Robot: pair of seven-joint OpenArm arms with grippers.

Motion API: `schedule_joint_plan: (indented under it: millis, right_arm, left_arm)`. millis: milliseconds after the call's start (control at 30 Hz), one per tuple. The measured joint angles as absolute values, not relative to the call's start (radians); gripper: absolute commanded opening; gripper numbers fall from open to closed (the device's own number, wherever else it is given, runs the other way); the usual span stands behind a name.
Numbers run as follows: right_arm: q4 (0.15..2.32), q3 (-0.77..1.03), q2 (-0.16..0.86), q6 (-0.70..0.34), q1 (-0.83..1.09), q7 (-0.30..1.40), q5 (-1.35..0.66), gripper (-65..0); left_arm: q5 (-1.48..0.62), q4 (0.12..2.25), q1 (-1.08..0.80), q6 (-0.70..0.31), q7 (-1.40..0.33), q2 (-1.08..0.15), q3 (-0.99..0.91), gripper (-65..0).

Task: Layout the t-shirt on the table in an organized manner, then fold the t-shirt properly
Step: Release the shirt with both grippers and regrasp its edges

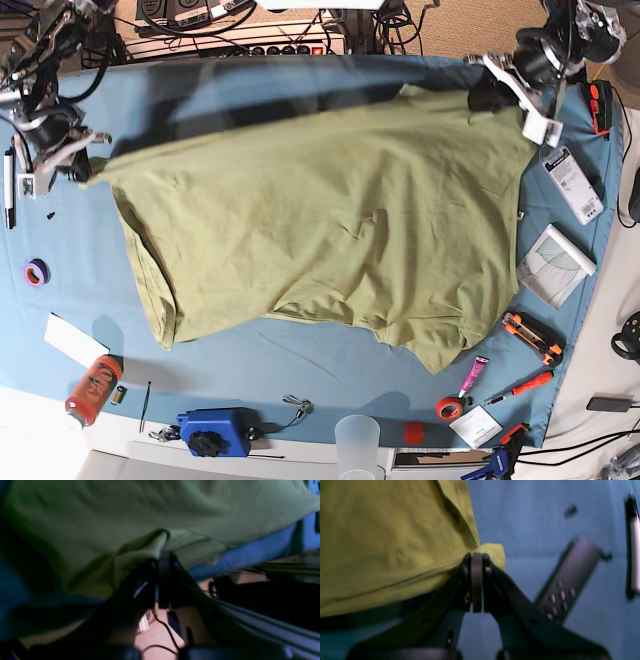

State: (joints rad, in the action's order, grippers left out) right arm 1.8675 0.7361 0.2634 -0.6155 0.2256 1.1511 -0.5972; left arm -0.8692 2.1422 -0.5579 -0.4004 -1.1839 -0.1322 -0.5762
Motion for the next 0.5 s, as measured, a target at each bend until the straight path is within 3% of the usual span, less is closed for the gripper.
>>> schedule_joint_plan:
  millis: [367,500]
  right_arm:
    - [1.732,0.465,0.263,-0.544,0.056,0.995,-0.321,-65.0]
    - [1.656,0.429,0.264,-0.531,-0.025,0.99,-0.303,-65.0]
  left_arm:
    - [-0.784,2.14,-0.393,-0.393,-1.097,-0.15,-0.574,-65.0]
    - [-0.753,2.08,-0.333,-0.442,-1.092,-0.15,-0.574,-65.0]
